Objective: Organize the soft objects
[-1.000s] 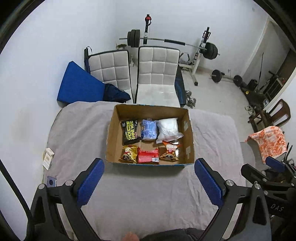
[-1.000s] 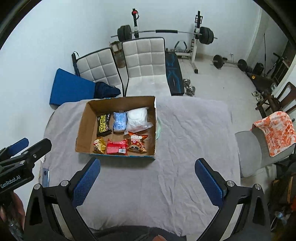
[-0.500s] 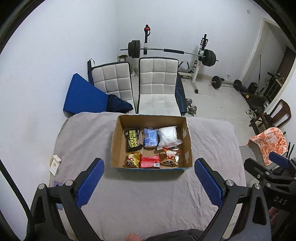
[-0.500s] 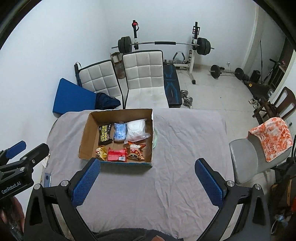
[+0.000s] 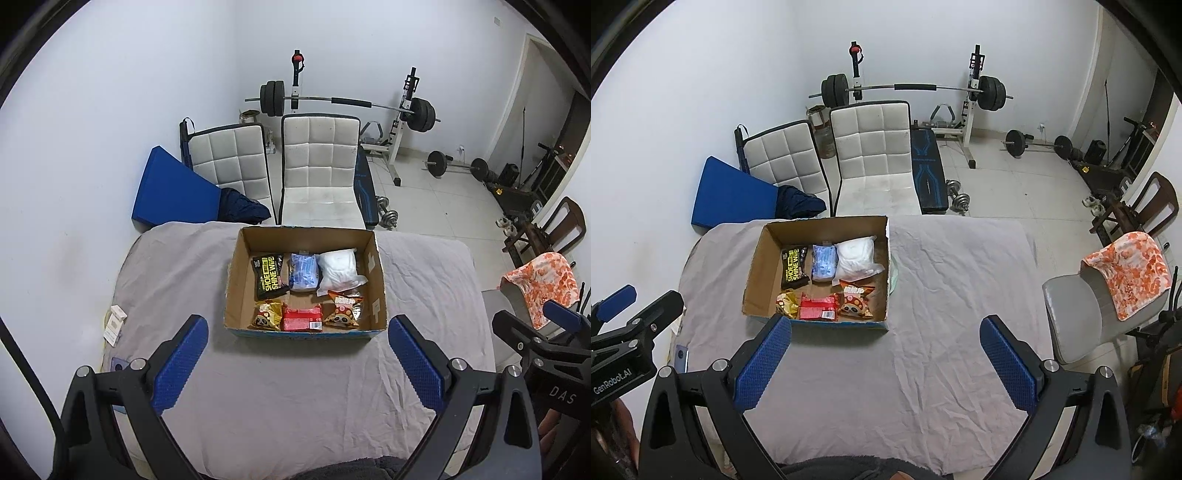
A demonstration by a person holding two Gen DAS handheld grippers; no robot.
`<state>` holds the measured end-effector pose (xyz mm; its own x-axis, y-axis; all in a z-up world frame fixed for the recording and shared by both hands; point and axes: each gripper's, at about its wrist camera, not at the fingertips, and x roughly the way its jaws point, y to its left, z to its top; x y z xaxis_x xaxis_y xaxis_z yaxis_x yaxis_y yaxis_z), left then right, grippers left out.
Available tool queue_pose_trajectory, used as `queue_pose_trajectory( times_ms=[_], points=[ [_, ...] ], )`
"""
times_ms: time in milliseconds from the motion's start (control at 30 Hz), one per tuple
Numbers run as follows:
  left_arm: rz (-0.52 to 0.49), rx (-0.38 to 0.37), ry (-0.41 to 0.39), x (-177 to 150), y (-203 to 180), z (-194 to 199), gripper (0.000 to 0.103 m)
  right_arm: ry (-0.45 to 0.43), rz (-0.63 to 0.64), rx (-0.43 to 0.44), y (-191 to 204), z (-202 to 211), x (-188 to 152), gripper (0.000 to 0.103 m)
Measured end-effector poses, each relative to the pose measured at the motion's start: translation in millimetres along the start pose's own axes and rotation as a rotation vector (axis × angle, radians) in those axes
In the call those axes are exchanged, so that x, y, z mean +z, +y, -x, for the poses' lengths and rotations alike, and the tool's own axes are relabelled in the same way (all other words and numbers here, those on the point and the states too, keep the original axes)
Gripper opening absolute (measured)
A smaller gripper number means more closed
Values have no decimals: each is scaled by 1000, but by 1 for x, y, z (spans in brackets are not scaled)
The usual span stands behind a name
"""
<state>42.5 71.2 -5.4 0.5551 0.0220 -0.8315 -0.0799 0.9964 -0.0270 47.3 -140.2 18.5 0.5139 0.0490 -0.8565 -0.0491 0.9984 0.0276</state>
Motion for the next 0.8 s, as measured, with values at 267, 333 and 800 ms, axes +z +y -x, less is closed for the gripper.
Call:
queue_pose_trajectory(
  times_ms=[267, 333, 800],
  points=[
    [-5, 5, -1, -3, -3, 2, 100, -5, -7, -16, -3, 2, -1, 103],
    [-4, 4, -3, -3, -4, 2, 100, -11, -9, -25, -4, 4, -2, 103],
    [0, 1, -6, -1, -5, 4, 100, -22, -18, -40, -7, 6, 0, 103]
  ],
)
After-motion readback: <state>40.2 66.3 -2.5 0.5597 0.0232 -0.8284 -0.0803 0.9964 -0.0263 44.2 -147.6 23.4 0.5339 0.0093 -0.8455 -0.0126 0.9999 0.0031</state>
